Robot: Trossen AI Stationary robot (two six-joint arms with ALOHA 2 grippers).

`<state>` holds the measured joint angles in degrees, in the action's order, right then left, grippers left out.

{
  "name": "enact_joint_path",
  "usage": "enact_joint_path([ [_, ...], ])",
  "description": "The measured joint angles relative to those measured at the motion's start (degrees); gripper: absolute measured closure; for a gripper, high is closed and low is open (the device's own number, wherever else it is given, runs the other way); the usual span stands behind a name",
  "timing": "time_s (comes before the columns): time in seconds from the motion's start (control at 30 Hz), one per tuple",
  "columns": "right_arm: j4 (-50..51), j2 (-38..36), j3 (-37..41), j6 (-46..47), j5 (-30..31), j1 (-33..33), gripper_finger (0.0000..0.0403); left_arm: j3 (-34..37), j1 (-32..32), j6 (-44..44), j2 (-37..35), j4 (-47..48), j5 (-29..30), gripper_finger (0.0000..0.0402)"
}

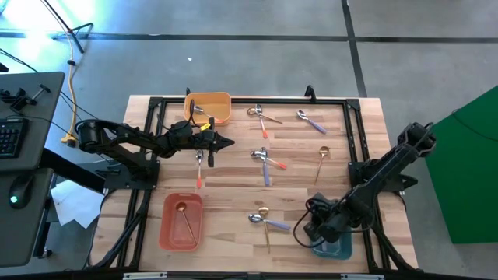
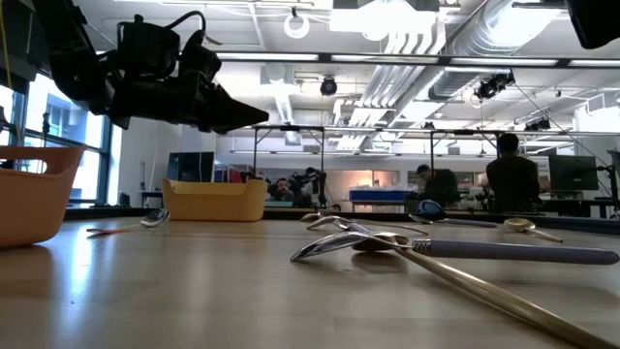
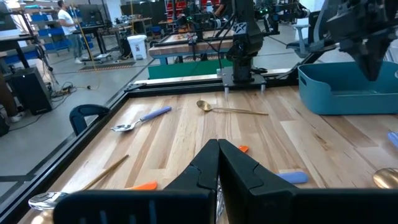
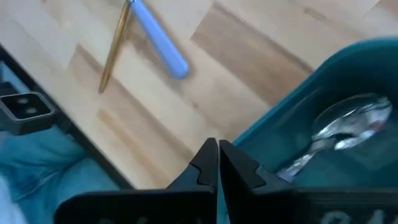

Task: Sort silverware by color (type)
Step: Put the bottom right orange spoon into the yellow bin

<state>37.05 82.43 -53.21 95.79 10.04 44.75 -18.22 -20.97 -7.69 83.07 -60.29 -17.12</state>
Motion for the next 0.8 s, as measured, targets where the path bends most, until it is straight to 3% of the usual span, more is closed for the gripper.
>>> enact_joint_path([
  [0.8,-2.6,0.0,0.0,1.9,-0.9,-0.2,0.0403,0.0,0.0,0.1,0.0,0.0,0.0,0.0401],
])
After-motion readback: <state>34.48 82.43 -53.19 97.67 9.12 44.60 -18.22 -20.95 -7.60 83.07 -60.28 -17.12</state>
